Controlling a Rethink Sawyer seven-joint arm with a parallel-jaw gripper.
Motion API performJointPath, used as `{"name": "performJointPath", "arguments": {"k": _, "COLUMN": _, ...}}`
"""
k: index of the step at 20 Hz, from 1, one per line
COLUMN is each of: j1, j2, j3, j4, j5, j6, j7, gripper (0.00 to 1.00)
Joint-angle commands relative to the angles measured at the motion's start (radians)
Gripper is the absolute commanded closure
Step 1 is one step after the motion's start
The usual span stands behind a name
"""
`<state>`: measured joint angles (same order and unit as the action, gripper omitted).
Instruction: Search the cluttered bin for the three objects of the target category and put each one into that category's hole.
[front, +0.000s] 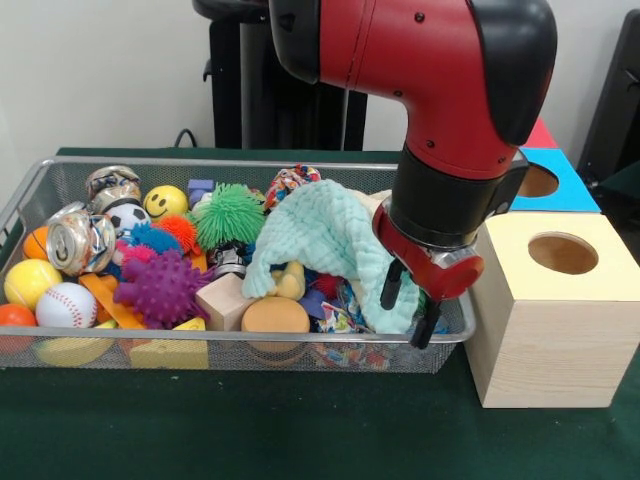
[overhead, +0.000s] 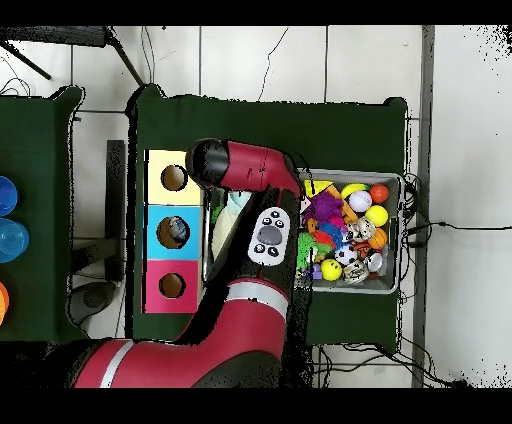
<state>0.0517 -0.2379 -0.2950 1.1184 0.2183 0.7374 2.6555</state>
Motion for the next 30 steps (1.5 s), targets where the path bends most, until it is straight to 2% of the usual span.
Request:
{"name": "performJointPath", "arguments": {"k": 1, "j1": -0.037, "j2": 0.051, "j3": 0.090, "j4": -0.048, "j5": 0.010, "j6": -0.041, "j7": 0.060, "gripper": 0.00}}
{"name": "performJointPath", "arguments": {"k": 5, "j1": -0.034, "j2": 0.053, "j3": 0.081, "j4": -0.054, "j5": 0.004, "j6": -0.047, "j7": 0.065, "gripper": 0.00}}
{"name": "performJointPath", "arguments": {"k": 6, "j1": -0.032, "j2": 0.053, "j3": 0.080, "j4": -0.055, "j5": 0.001, "j6": -0.049, "j7": 0.061, "gripper": 1.00}}
{"name": "performJointPath", "arguments": {"k": 9, "j1": -0.033, "j2": 0.050, "j3": 0.084, "j4": -0.044, "j5": 0.019, "j6": -0.036, "j7": 0.086, "gripper": 1.00}}
{"name": "performJointPath", "arguments": {"k": 22, "j1": -0.041, "j2": 0.050, "j3": 0.093, "j4": -0.051, "j5": 0.015, "j6": -0.011, "j7": 0.055, "gripper": 1.00}}
{"name": "performJointPath", "arguments": {"k": 27, "j1": -0.055, "j2": 0.003, "j3": 0.108, "j4": 0.019, "j5": 0.007, "j6": 0.016, "j7": 0.006, "gripper": 1.00}}
{"name": "performJointPath", "arguments": {"k": 30, "j1": -0.079, "j2": -0.081, "j3": 0.125, "j4": 0.141, "j5": -0.022, "j6": 0.026, "j7": -0.092, "gripper": 1.00}}
